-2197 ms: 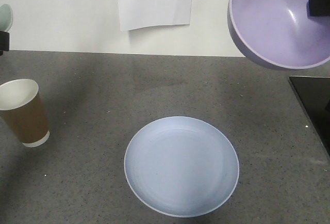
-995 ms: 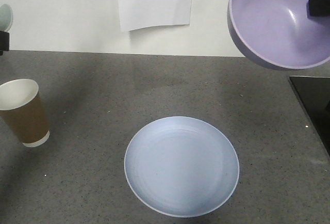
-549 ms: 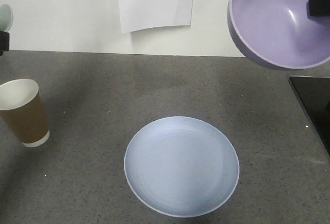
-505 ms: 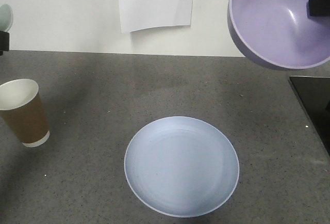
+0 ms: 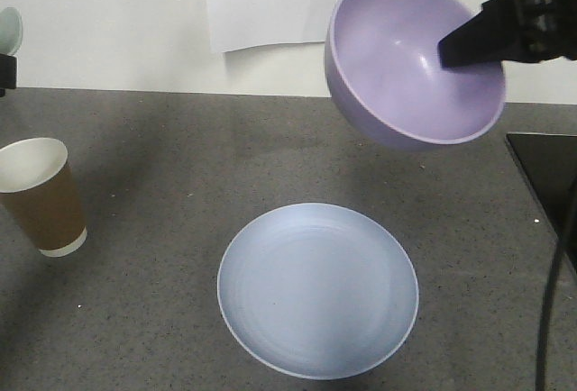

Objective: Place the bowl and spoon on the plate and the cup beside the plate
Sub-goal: 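Lower the lavender bowl with the right gripper onto the light blue plate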

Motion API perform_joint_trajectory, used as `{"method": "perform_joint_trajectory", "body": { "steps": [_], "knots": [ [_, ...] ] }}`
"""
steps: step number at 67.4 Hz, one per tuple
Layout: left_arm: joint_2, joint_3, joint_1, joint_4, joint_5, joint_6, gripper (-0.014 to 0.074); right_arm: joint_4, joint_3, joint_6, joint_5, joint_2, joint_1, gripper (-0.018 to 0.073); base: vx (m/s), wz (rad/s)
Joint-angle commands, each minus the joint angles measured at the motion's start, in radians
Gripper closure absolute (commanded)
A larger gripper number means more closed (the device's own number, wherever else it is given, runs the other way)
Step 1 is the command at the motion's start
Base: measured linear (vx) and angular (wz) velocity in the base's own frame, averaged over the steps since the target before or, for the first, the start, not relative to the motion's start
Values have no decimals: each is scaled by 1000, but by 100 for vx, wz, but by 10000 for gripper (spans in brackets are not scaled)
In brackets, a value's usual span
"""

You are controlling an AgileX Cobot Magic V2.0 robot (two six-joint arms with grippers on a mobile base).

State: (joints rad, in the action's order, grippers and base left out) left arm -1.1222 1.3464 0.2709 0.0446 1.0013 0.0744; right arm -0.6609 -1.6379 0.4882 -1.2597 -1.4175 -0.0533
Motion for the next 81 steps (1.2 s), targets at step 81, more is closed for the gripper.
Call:
{"method": "perform_joint_trajectory", "body": {
  "steps": [81],
  "knots": [
    [19,27,4,-3,-54,9,602,335,-22,-72,-29,-397,-355,564,0,0]
  ]
}}
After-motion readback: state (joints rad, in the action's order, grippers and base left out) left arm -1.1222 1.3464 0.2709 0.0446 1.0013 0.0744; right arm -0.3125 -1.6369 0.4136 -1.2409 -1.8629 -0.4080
